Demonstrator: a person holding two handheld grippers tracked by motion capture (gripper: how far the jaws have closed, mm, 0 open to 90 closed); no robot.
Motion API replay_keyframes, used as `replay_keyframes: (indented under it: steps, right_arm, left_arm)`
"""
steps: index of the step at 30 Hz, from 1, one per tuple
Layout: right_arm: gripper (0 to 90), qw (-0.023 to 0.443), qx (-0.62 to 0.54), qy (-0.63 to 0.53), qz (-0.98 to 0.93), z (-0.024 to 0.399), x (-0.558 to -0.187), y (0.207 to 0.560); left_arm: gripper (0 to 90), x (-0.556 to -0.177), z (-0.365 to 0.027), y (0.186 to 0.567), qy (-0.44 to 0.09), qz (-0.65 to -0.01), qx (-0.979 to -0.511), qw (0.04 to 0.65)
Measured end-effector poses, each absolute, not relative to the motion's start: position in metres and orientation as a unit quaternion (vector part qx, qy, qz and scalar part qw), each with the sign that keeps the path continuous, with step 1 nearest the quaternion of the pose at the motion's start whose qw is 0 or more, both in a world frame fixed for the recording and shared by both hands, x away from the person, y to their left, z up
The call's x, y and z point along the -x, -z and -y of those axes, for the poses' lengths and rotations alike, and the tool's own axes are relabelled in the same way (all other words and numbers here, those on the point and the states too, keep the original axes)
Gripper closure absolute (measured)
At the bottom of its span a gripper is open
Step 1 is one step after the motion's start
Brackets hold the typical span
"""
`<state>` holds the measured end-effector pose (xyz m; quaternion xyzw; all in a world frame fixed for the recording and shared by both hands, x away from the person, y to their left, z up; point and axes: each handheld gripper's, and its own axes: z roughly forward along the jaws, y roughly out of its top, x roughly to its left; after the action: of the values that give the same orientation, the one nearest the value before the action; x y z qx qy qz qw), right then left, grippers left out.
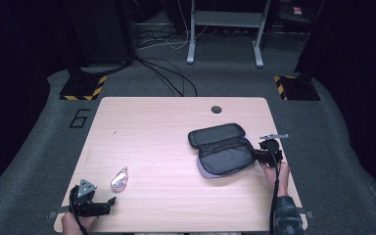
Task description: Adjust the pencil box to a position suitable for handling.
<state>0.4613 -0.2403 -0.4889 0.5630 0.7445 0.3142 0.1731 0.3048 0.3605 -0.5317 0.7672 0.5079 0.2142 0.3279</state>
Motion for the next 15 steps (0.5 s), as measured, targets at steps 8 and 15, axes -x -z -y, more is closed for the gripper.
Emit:
replay_keyframes:
  steps: [8,15]
  right_arm:
    - [84.4,0.168,-0.551,-0.326,-0.749,0.230,-0.444,0.491]
    - [84.2,0.157,-0.553,-0.333,-0.747,0.219,-0.435,0.491]
  left_arm:
    - [0.9,-0.305,-0.360,0.532,-0.214,-0.509,-0.766,0.329]
    - [0.9,-0.305,-0.360,0.532,-0.214,-0.508,-0.767,0.328]
